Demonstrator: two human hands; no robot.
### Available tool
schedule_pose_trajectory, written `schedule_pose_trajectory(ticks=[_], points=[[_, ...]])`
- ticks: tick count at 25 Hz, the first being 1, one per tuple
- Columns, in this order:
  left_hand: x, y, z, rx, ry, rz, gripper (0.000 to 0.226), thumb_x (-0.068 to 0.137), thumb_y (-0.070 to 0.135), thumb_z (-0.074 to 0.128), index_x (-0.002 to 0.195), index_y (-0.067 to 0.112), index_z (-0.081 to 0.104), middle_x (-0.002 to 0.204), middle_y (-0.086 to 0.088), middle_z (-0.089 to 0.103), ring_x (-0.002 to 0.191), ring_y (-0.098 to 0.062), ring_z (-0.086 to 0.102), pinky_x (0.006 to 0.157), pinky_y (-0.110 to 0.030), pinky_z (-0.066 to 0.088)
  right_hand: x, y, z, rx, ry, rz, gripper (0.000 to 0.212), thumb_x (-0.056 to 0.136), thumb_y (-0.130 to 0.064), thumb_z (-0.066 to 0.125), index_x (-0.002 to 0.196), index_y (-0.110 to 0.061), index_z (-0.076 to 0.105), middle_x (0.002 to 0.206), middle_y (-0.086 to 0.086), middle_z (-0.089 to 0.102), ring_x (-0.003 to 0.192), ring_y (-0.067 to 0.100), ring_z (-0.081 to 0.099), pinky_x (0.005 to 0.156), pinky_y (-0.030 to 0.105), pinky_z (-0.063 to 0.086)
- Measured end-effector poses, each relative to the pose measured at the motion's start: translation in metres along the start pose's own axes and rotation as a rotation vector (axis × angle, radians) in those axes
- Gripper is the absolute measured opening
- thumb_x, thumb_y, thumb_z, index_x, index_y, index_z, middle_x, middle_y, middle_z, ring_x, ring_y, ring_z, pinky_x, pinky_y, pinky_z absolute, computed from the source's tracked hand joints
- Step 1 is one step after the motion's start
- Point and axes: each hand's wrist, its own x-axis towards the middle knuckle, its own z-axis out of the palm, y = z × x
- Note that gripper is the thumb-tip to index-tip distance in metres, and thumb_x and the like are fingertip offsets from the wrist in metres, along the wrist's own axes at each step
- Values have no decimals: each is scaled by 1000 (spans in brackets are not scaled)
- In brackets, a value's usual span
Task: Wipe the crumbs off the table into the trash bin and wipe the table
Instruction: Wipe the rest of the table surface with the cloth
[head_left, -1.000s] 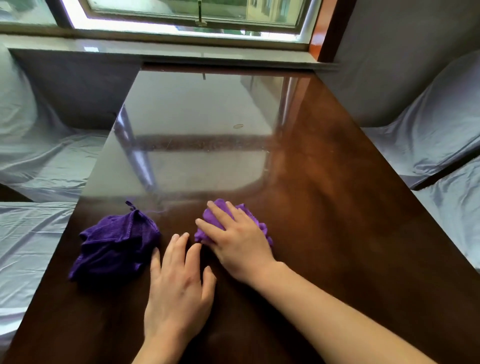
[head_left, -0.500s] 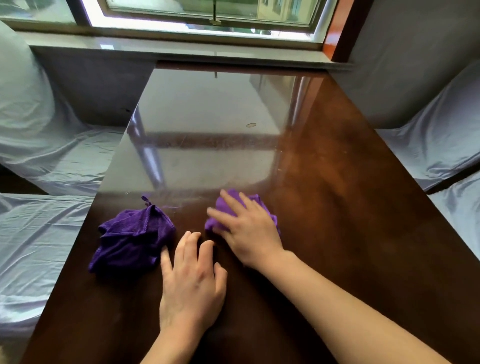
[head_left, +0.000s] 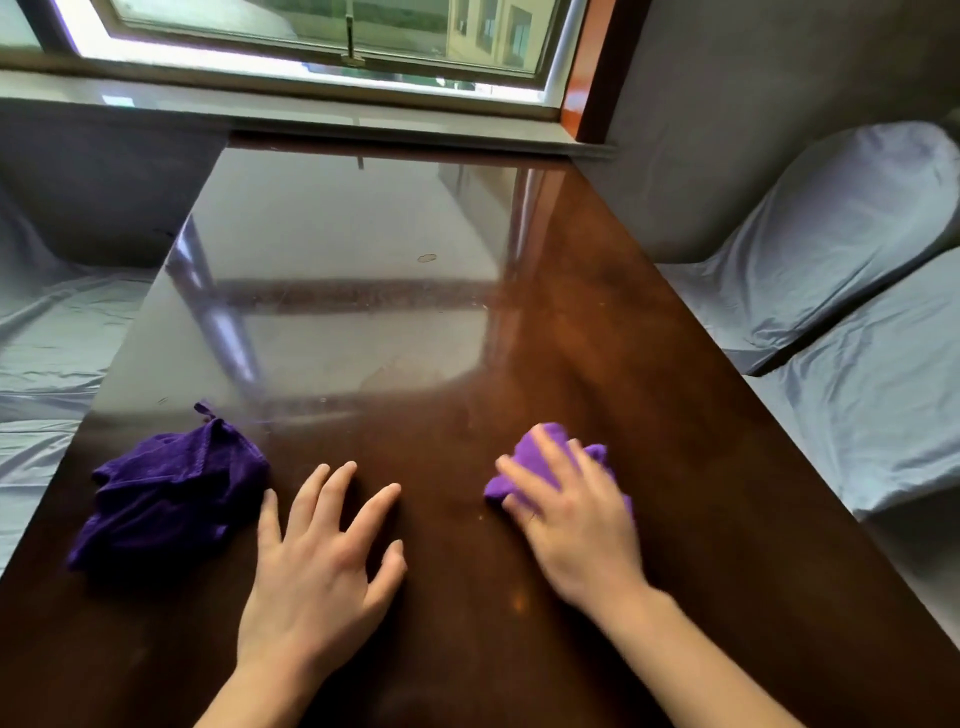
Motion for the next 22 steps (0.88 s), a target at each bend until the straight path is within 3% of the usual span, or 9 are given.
schedule_pose_trajectory(ticks=[2, 3, 5, 8, 11, 14, 16, 18, 22], points=[[-1, -1, -1, 6, -11, 19, 58, 80, 61, 32, 136, 49, 40, 152, -3, 35, 144, -22, 20, 114, -60, 12, -25, 8, 2, 35, -27, -248, 44, 97, -58, 38, 138, -48, 48, 154, -1, 46, 137, 32, 48, 112, 42, 40], [-2, 0, -1, 12, -17, 26, 58, 80, 63, 31, 137, 52, 37, 153, -2, 33, 145, -21, 17, 115, -60, 11, -22, 28, -4, 34, -46, -286, 44, 97, -56, 40, 139, -47, 49, 154, -1, 46, 137, 30, 49, 113, 38, 37], [-4, 2, 0, 26, -21, 42, 58, 80, 66, 28, 137, 55, 31, 155, 0, 30, 146, -20, 13, 115, -59, 8, -2, 74, -15, -16, -55, -157, 43, 97, -52, 45, 139, -45, 50, 157, 0, 42, 141, 26, 44, 115, 34, 31], [-2, 1, 3, 35, -12, 45, 59, 80, 69, 25, 138, 58, 27, 156, 1, 28, 147, -19, 10, 115, -59, 6, 33, 127, -25, -14, -128, 230, 44, 100, -50, 43, 144, -46, 43, 164, -3, 27, 146, 25, 33, 114, 34, 30], [-1, 0, 4, 43, -15, 46, 59, 80, 70, 21, 138, 58, 26, 156, 1, 27, 147, -19, 9, 115, -58, 7, 21, 120, -27, -24, -93, 317, 44, 100, -50, 44, 143, -46, 44, 163, -2, 28, 143, 29, 36, 112, 34, 32], [-1, -2, 5, 34, -12, 44, 58, 81, 70, 21, 137, 58, 28, 154, 0, 31, 146, -21, 14, 115, -59, 10, -50, 76, -21, -1, 33, 153, 39, 97, -50, 50, 136, -45, 54, 154, 2, 46, 135, 31, 50, 111, 37, 41], [1, -3, 7, 34, -3, 46, 56, 81, 69, 24, 135, 58, 32, 151, -1, 37, 144, -22, 20, 113, -59, 13, -100, 67, -19, 46, -41, -49, 42, 99, -56, 40, 141, -51, 44, 158, -6, 39, 142, 25, 42, 113, 37, 39], [2, -3, 8, 43, 9, 50, 55, 81, 68, 25, 134, 57, 33, 150, -1, 39, 143, -23, 23, 111, -60, 15, -105, 100, -27, 28, -90, -113, 43, 101, -56, 35, 143, -50, 41, 159, -7, 36, 145, 21, 38, 116, 36, 34], [3, -5, 15, 73, 48, 50, 54, 82, 67, 24, 135, 58, 32, 150, -1, 39, 142, -23, 23, 111, -59, 15, -57, 165, -40, -10, -71, 326, 44, 100, -46, 44, 144, -40, 46, 161, 2, 33, 146, 28, 35, 117, 39, 32]])
